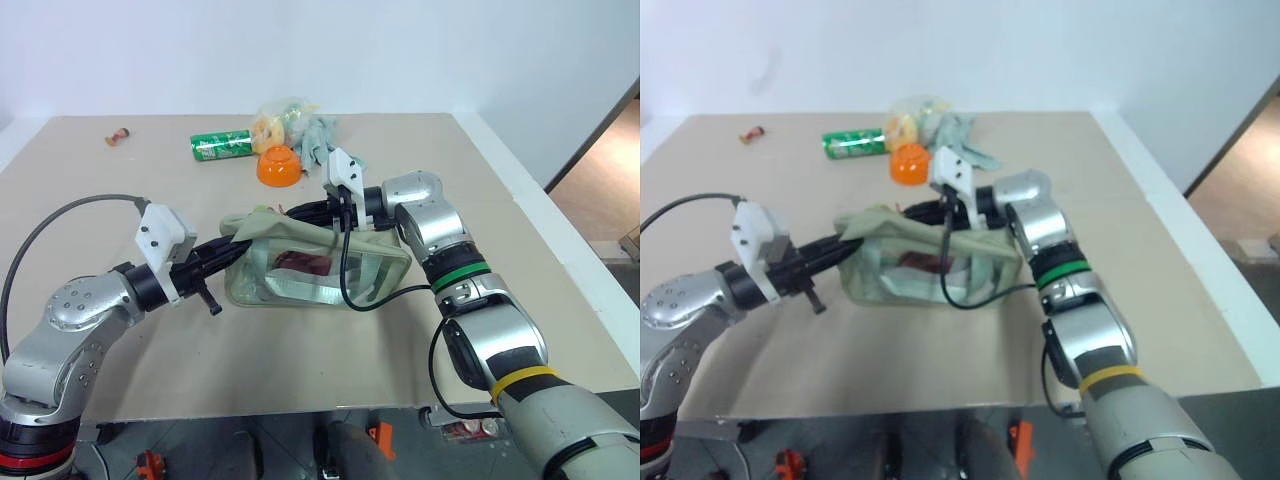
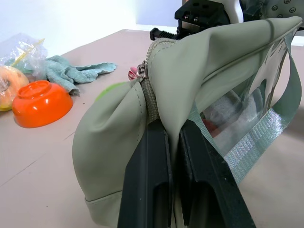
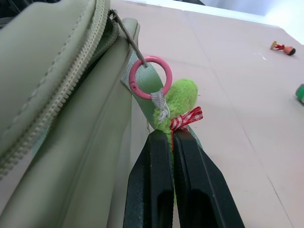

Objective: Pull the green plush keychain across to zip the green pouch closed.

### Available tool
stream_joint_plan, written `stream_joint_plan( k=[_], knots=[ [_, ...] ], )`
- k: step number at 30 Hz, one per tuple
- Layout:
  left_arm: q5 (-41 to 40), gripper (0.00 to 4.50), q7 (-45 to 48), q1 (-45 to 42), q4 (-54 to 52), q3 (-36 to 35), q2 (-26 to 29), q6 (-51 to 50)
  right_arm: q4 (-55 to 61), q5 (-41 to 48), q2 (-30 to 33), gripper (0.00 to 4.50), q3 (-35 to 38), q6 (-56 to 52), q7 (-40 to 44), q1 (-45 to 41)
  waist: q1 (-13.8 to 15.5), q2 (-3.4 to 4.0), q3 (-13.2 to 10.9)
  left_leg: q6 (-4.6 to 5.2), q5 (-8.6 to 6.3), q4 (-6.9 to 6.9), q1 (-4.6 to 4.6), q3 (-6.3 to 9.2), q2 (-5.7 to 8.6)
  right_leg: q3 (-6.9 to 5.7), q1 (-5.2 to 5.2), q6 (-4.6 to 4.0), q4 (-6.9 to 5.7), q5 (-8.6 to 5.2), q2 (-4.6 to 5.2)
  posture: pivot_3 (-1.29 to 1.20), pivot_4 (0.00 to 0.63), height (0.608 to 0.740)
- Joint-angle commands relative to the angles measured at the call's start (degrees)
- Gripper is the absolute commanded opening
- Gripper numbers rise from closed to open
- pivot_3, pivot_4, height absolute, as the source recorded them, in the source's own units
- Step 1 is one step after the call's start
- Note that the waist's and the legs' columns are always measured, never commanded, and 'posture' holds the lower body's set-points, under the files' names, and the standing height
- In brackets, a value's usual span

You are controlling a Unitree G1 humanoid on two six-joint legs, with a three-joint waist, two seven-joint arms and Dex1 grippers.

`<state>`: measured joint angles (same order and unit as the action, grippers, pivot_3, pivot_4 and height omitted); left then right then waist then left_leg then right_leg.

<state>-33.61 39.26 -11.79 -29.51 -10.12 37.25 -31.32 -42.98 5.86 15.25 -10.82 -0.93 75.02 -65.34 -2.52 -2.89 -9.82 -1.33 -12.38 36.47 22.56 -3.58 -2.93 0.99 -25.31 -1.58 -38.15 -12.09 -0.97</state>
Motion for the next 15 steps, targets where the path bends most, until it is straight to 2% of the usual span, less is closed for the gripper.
stream_joint_plan(
  k=[1,15],
  knots=[
    [0.7,0.00,-0.5,-0.6,0.0,-0.2,0.0,1.0,3.9,1.7,0.7,0.05,2.1,0.1,-0.6,-1.2,0.0,0.00,0.0,0.00,0.00,0.00,0.00,0.00,0.00,0.01,0.00,0.00,0.00,0.00,0.00,0.00,0.150,0.740],
    [2.8,0.00,-2.1,-0.7,1.5,0.4,-0.3,1.2,14.1,5.8,2.6,0.05,4.8,-1.4,-4.1,-1.2,0.0,0.00,0.0,0.00,0.00,-0.01,-0.02,0.00,-0.03,-0.01,0.00,0.00,0.00,0.00,-0.03,0.00,0.150,0.740]
  ],
)
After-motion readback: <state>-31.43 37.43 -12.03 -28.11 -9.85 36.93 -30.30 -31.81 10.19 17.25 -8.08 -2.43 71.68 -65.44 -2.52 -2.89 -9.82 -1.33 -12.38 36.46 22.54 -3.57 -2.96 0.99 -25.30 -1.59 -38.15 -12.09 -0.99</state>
